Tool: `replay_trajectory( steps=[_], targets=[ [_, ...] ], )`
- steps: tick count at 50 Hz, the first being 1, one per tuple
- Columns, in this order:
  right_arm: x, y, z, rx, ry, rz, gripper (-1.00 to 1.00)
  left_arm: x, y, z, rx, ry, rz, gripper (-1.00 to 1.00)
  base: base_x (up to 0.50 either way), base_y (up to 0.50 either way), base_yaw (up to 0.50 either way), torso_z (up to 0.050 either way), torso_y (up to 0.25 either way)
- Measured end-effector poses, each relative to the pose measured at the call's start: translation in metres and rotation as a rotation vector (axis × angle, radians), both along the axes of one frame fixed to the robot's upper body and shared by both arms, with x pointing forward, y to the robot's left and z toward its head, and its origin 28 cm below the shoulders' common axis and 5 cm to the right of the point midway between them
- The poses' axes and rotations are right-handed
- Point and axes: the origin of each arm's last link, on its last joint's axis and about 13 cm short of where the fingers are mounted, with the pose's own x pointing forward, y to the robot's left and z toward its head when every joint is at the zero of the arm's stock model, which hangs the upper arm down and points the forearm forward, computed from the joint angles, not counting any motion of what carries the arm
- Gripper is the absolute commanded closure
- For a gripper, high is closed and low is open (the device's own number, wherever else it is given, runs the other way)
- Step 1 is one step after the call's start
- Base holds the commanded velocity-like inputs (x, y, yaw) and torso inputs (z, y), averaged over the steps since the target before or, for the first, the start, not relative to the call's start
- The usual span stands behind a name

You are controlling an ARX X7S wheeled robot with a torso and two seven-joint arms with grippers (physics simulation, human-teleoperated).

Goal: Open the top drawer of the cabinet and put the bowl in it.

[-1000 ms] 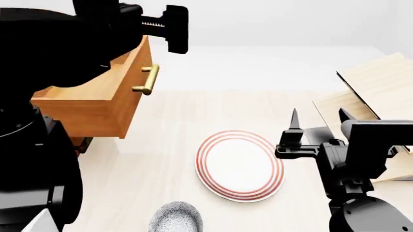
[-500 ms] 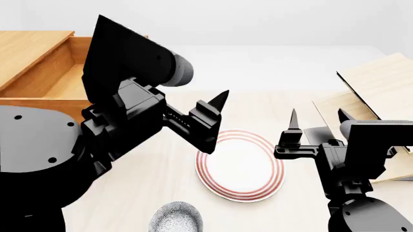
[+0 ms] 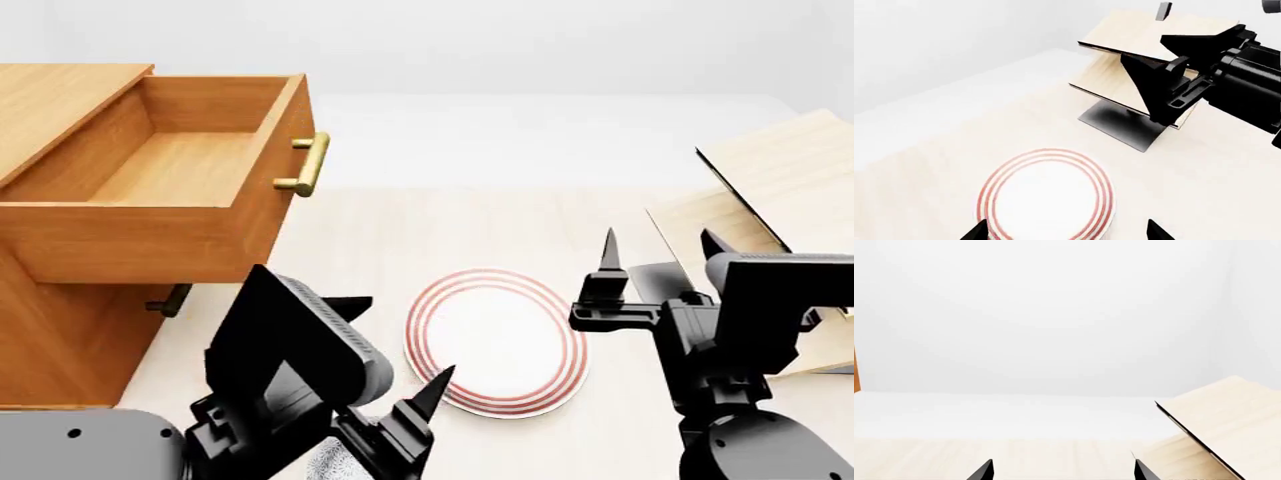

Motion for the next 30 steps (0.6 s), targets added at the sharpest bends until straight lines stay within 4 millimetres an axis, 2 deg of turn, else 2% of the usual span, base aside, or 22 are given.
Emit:
replay_trajectory(
  steps=[14,30],
  targets=[
    [-0.001,-0.001,-0.001,0.002,0.001,-0.003,-1.0,-0.003,0.014,-0.039,0.046,0.123,0.07,-1.0,0.0,0.0,0.0,0.0,0.0],
    [-0.002,-0.001,-0.001,0.003,0.0,-0.006,-1.0,0.006,0.034,-0.067,0.076,0.232,0.195,-1.0,0.0,0.0,0.0,0.0,0.0]
  ],
)
